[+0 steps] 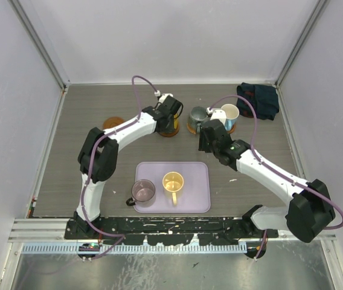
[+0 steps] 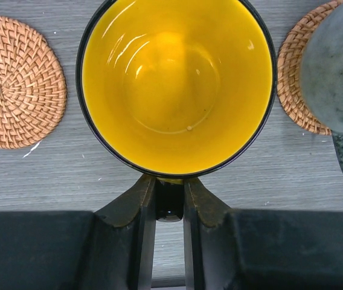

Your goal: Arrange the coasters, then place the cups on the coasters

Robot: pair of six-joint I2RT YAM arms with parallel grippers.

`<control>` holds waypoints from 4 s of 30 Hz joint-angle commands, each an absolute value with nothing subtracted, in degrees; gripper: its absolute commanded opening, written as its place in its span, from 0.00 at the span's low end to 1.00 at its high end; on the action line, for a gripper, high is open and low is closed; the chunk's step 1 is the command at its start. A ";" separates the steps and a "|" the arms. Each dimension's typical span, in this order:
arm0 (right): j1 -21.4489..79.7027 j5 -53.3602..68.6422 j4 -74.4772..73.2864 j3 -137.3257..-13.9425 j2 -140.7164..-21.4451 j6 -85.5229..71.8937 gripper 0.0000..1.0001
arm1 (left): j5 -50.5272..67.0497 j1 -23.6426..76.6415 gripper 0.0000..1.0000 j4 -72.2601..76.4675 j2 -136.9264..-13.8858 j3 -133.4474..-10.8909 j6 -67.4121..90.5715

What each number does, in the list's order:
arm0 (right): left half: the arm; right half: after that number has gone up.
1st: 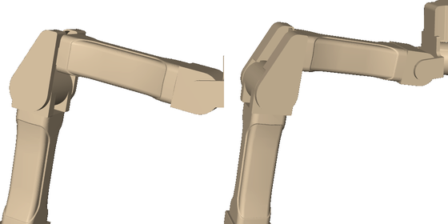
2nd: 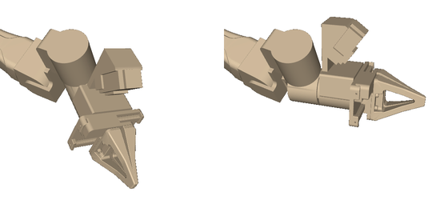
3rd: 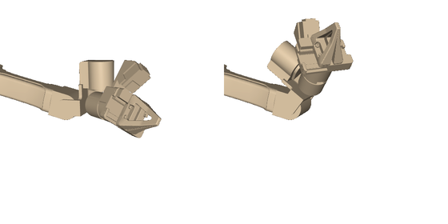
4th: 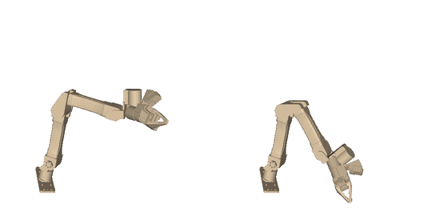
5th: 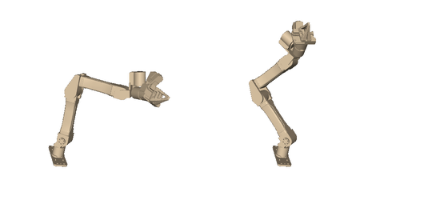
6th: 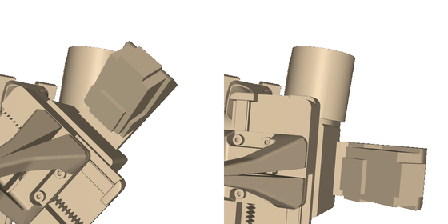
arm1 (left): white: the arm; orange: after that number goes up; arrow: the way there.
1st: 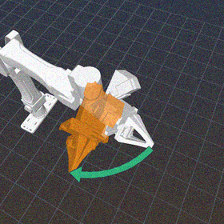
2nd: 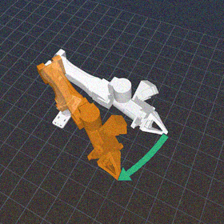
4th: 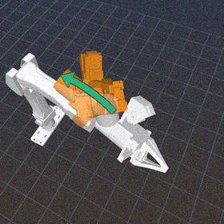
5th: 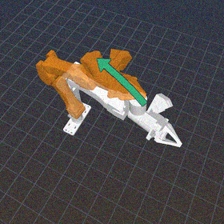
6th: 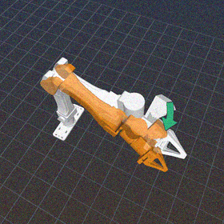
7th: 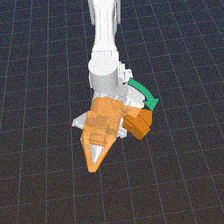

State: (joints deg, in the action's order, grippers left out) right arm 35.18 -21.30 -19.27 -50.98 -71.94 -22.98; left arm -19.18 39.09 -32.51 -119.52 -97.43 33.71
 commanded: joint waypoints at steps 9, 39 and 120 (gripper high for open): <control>35.13 -20.84 -16.39 -51.42 -72.15 -22.67 0.46 | -20.85 38.99 0.24 -30.19 -118.17 -100.73 34.12; 35.15 -20.12 -16.06 -51.24 -71.81 -23.10 0.46 | -21.00 39.00 0.54 -26.09 -100.15 -86.85 31.21; 37.21 -11.55 -16.79 -47.26 -71.25 -24.60 0.53 | -0.90 51.86 0.40 -43.66 -49.20 -35.68 45.45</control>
State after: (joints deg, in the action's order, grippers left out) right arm 37.04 -11.25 -18.85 -47.22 -72.69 -23.99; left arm -2.00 51.70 -49.58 -48.88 -36.27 45.71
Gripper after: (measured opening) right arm 0.534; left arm 0.416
